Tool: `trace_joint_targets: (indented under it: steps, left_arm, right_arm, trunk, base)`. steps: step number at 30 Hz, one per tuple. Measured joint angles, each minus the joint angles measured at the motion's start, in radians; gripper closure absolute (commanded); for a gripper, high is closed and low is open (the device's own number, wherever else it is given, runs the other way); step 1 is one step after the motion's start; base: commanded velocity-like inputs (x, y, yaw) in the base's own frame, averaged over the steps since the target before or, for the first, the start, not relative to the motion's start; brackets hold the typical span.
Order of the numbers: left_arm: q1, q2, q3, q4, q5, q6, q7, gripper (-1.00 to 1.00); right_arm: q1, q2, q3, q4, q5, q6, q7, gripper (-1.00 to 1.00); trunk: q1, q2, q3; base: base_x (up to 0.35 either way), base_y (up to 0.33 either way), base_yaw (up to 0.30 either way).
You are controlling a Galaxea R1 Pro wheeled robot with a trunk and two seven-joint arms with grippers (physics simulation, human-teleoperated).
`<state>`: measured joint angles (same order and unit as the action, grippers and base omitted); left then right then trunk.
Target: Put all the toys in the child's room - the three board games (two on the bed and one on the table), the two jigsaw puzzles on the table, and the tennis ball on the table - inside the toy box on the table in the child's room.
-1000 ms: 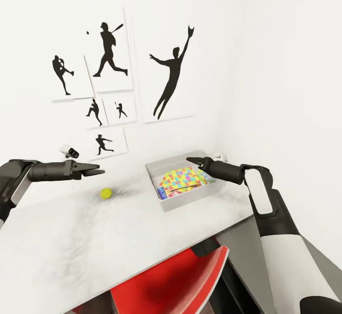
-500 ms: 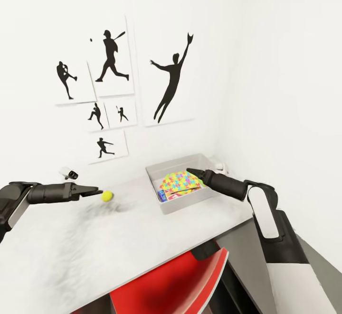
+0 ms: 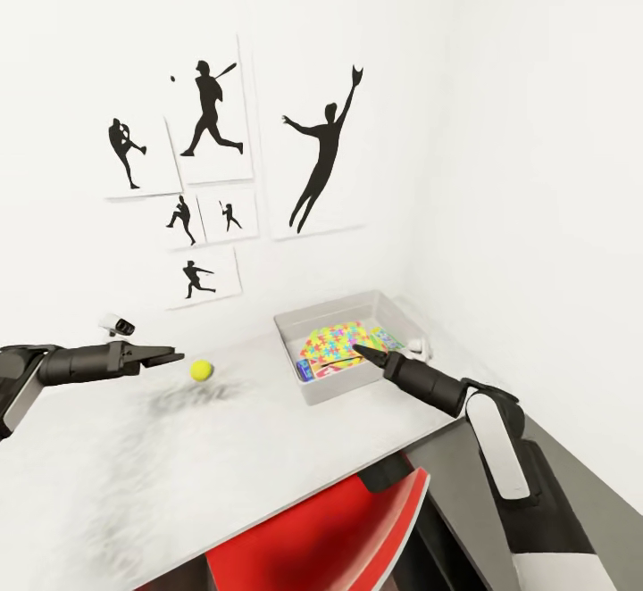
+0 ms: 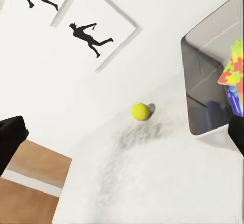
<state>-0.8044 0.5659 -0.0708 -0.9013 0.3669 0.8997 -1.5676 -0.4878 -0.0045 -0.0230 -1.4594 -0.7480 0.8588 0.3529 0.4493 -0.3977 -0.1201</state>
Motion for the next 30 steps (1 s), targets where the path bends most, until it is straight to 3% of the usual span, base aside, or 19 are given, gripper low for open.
trace_joint_targets:
  steps: [13, 24, 30]
  left_arm:
    - [0.000, -0.001, 0.002, 0.000, -0.001, -0.003, 0.000, -1.00]
    - [0.000, 0.000, 0.001, 0.001, -0.002, -0.005, 0.000, -1.00]
    - [0.001, 0.000, 0.002, 0.001, -0.002, -0.005, 0.000, -1.00]
  right_arm:
    - [0.071, -0.002, -0.003, -0.006, -0.003, -0.012, 0.001, -1.00]
    - [0.094, -0.003, -0.022, -0.043, -0.005, -0.010, 0.004, -1.00]
    - [0.102, -0.002, -0.024, -0.046, -0.005, -0.014, 0.038, -1.00]
  trunk:
    - [0.000, 0.000, 0.000]
    - [0.000, 0.000, 0.006]
    - [0.000, 0.000, 0.014]
  base:
    - [0.000, 0.000, 0.000]
    - [0.000, 0.000, -0.048]
    - [0.000, 0.000, -0.085]
